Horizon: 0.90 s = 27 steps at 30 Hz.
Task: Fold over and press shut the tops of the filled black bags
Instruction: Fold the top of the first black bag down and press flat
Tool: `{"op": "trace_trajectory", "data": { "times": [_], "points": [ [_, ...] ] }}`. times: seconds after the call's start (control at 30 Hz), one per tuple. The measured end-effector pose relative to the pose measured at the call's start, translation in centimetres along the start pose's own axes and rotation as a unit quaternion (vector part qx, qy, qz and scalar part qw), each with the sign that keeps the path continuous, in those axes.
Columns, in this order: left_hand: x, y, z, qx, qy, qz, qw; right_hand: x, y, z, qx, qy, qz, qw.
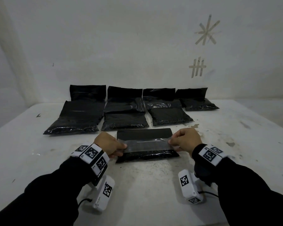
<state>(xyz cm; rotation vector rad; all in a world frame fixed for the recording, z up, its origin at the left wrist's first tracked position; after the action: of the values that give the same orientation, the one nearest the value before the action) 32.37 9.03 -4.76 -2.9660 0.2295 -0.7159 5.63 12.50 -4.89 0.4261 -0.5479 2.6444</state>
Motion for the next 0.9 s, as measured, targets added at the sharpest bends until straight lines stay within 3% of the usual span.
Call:
{"op": "trace_trajectory", "data": {
  "times": [0.5,0.9],
  "points": [
    [-0.1,-0.4,-0.3,0.004,0.037,-0.014,0.999,-0.3,-0.4,1.1,0.029,-0.120,-0.072,0.990],
    [0.2,0.4,0.5,0.011,0.109,-0.008,0.994,-0.3,-0.7,1.3,0.051,-0.115,-0.101,0.987]
  ]
}}
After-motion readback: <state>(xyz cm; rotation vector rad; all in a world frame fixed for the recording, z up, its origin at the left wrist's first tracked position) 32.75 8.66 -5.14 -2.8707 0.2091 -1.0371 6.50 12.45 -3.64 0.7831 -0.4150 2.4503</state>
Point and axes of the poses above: each hand's wrist, its own y-axis towards the middle knuckle, its own x-axis out of the back of the hand, z = x × y, the point moved 5 cm from there along y, towards the middle knuckle, and after that the axes turned 13 degrees about -x, right-handed, at the moved point
